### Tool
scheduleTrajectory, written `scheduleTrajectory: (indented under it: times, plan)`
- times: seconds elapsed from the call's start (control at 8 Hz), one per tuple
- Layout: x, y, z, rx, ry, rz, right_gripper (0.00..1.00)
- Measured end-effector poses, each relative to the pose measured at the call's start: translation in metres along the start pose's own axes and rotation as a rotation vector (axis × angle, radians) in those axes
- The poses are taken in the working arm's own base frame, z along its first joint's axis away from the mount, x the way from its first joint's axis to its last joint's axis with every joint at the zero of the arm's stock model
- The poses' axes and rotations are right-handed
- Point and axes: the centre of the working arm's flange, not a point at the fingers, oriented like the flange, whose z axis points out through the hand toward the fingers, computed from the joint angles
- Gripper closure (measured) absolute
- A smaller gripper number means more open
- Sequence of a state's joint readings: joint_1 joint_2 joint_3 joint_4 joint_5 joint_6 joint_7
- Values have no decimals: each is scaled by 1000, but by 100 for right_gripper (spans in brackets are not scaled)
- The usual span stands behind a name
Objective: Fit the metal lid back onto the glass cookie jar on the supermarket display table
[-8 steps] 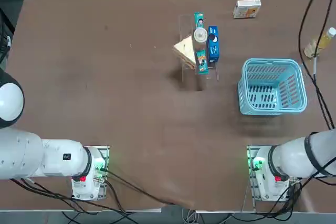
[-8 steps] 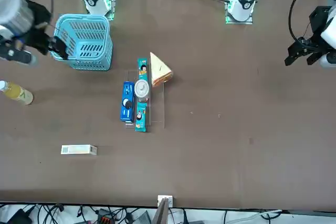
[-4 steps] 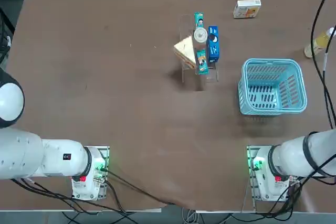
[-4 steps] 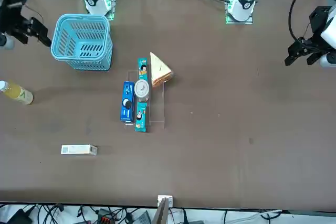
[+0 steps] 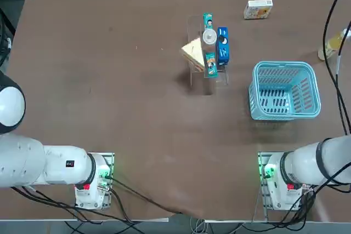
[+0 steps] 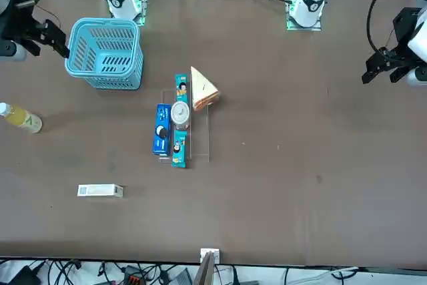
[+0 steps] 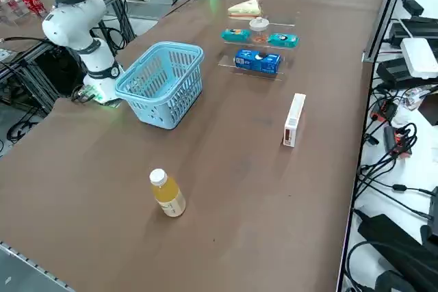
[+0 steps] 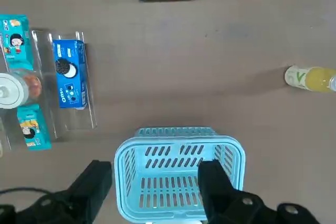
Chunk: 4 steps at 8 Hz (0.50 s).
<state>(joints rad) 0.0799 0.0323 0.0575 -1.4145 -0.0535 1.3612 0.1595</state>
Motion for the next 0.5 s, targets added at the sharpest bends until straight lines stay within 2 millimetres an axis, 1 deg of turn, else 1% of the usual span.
scheduleTrajectory:
  times: [0.25, 0.5]
  plan:
    - [2, 0, 6, 17, -11, 1, 0]
    - [9, 3, 17, 24, -2, 9, 0]
